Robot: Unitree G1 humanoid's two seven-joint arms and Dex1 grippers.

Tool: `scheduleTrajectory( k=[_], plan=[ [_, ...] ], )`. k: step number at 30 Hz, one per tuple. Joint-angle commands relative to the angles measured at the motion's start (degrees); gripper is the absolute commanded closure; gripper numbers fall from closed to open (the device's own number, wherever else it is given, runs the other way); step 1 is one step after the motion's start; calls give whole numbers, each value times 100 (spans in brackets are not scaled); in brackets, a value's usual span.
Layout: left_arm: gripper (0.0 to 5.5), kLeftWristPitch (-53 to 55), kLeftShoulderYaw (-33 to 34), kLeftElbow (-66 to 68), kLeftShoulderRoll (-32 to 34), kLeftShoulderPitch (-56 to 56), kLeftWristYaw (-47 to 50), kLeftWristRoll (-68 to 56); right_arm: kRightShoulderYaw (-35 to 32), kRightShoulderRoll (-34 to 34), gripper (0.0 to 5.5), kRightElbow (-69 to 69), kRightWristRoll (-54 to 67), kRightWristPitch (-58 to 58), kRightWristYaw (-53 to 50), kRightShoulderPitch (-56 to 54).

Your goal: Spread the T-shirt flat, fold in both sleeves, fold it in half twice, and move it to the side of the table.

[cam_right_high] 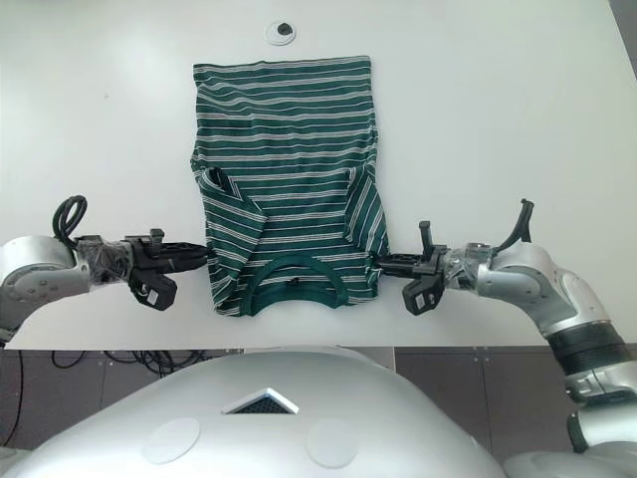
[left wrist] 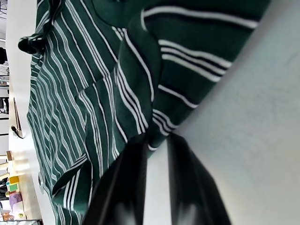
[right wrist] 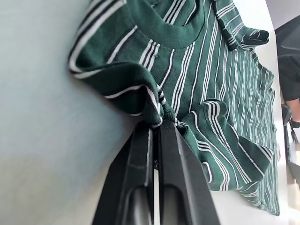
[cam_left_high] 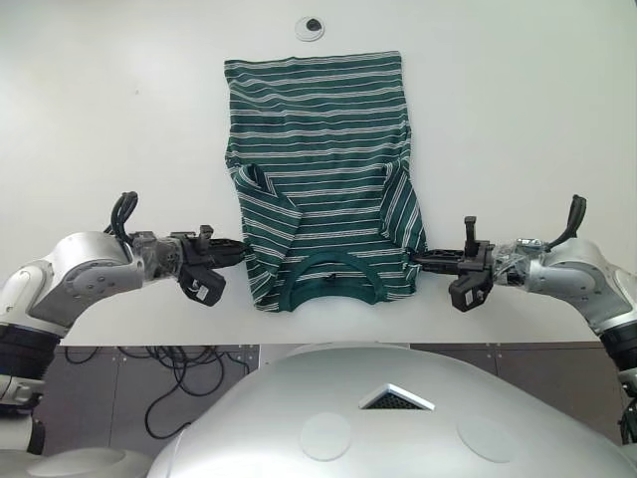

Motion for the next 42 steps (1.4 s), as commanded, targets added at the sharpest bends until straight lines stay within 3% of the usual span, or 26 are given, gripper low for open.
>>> scheduleTrajectory(
  k=[1,5,9,13,19,23,28,36,42],
  plan=[
    [491,323,-679,30,-126,270,-462,663,209,-90,550,-214,-103,471,349,148],
    [522,652,-822,-241,-129,235,-618,453,246,-115,550,-760,-70,861,391,408],
    [547,1298,-797,-641,287,613,-1082,-538,180,-403,550,-1798,913,1987,884,924],
    [547,1996,-571,-917,740,859,-1544,-1510,-243,-887,550,-3330,1993,3441,1330,1502],
    [547,3199,156,-1075,1152,1291,-2036,-3370,-989,-1215,550,-3672,3546,5181,1820,1403],
    [547,4527,696,-1098,720,547,-2253,-4866,-1065,-527,550,-3511,4638,6512,1561,601],
    [547,5834,1063,-604,77,-610,-2125,-5632,-1163,615,550,-2662,5390,7525,1092,-655],
    [547,7469,833,631,-1399,-2799,-1024,-5316,-1303,2089,550,-113,5218,7917,640,-2422],
    [547,7576,723,1960,-2176,-3821,-576,-4657,-1372,2763,550,1339,4708,7663,347,-3188]
  ],
)
